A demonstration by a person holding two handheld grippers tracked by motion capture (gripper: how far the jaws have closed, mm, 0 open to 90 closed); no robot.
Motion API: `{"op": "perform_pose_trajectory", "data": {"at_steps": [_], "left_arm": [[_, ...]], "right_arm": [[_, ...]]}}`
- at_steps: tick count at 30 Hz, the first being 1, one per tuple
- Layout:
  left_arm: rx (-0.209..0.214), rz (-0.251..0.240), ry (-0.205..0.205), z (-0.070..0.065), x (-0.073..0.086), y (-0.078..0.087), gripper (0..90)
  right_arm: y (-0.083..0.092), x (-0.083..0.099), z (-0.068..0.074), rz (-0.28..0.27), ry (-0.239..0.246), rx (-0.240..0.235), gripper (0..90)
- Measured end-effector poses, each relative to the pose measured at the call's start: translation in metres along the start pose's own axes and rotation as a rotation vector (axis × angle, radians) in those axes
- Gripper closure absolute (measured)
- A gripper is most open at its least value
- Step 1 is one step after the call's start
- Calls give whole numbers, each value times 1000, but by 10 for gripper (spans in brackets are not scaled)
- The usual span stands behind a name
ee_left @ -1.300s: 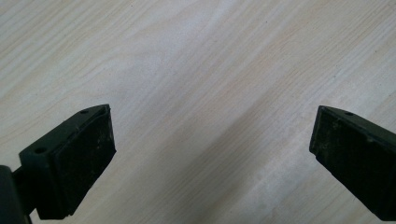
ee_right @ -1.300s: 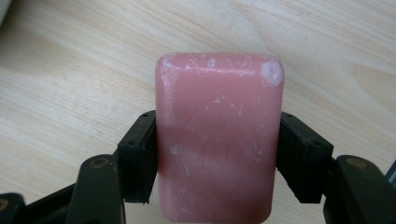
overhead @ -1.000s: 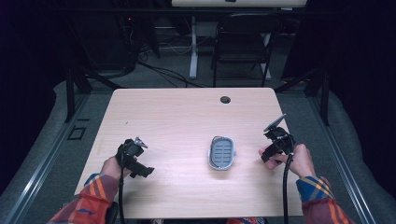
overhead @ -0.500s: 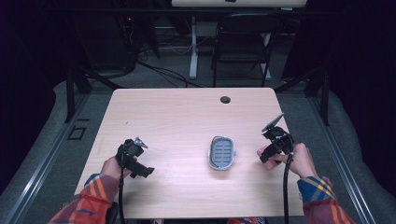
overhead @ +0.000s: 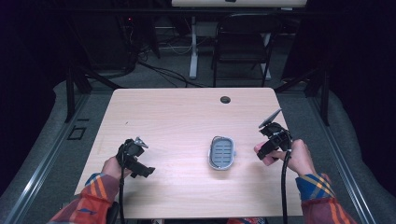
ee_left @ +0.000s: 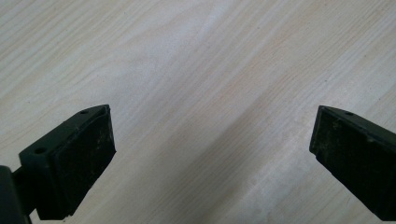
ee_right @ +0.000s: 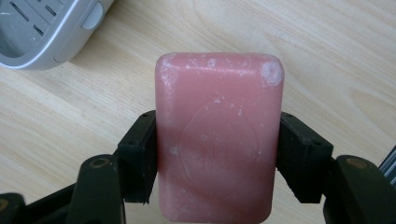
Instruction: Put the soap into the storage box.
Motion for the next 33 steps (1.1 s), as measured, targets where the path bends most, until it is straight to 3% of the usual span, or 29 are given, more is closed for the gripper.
{"op": "perform_pose_trajectory", "data": {"at_steps": [6, 7, 15, 25, 33], "left_arm": [[-7, -2, -3, 0, 0, 1, 1], [-5, 2, -3, 0, 0, 0, 1], [-4, 2, -8, 0, 0, 0, 1], [1, 4, -19, 0, 0, 0, 1], [0, 8, -22, -1, -1, -1, 1]], "right_arm": [[4, -2, 4, 6, 4, 4, 371], [6, -3, 4, 26, 19, 5, 371], [11, -14, 12, -3, 23, 3, 371], [14, -26, 17, 23, 48, 9, 371], [17, -36, 26, 7, 68, 11, 371]]}}
Point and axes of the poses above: each handheld gripper's, and its own axes: y roughly backward along the jaws, x roughly out of its underside, z roughly to its left, the point moved 6 cm from there along -y, roughly forward along the jaws, and after that the axes turned 8 degrees about -x, right-handed, at the moved point
